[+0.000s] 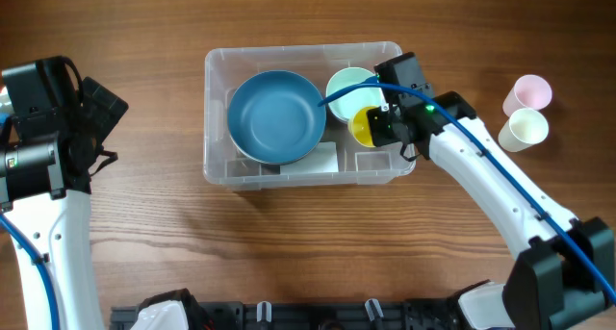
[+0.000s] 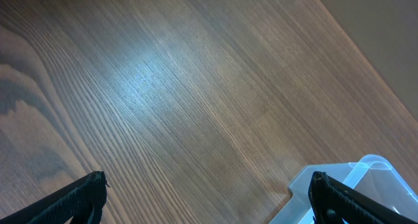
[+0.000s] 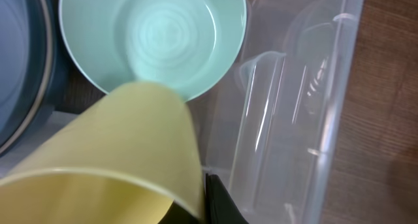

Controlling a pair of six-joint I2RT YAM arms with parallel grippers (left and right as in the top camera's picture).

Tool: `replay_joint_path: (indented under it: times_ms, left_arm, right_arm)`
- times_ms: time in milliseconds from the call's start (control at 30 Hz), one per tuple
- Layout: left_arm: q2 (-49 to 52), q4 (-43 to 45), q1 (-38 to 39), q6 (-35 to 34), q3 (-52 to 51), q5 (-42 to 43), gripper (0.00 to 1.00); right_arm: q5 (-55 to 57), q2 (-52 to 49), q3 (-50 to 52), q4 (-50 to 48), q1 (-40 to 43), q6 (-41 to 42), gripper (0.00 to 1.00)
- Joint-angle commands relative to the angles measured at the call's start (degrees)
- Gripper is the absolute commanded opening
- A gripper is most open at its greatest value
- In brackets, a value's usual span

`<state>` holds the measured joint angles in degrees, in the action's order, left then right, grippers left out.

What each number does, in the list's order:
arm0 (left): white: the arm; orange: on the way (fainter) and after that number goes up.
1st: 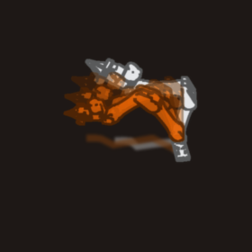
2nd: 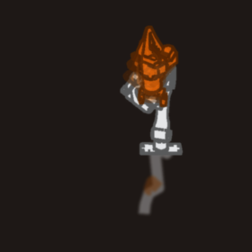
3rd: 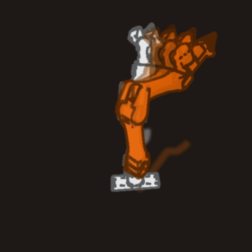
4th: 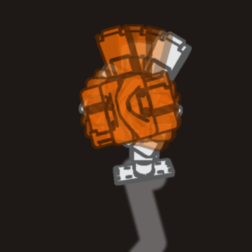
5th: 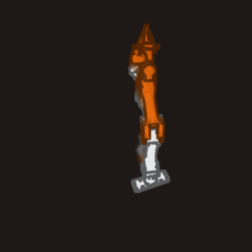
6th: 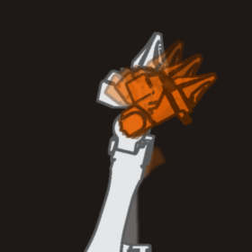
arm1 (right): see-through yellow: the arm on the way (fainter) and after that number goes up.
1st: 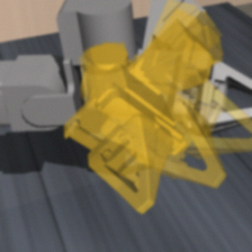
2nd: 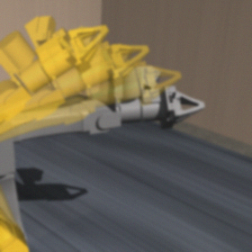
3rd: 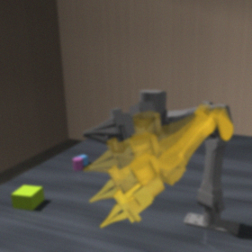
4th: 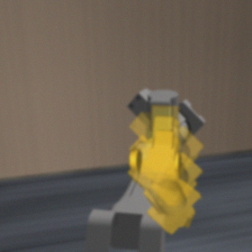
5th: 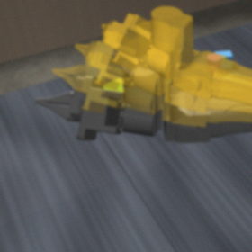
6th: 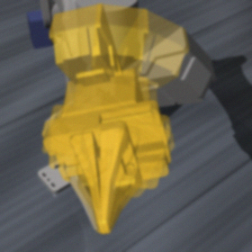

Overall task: Pack container
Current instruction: 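Lower the yellow cup into the container's front right corner and release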

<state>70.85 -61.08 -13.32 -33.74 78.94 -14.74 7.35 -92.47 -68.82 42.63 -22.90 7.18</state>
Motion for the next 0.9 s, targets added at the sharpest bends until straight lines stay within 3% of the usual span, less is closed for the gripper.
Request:
replay_joint_path:
  times_ms: [0,633,867]
  left_arm:
    - [-0.24,0.11,-0.35,-0.11,0.90,-0.09,1.00]
    - [-0.24,0.11,-0.35,-0.11,0.90,-0.09,1.00]
    - [-0.24,0.11,-0.35,-0.11,0.90,-0.09,1.00]
  right_arm:
    - [-0.33,-3.06,-0.98,-1.55,-0.20,-0.52,0.04]
    - [-3.06,-5.64,-1.01,0.00,-0.20,0.46,0.04]
    - [-3.10,-5.14,-1.01,5.79,-0.20,0.68,0.04]
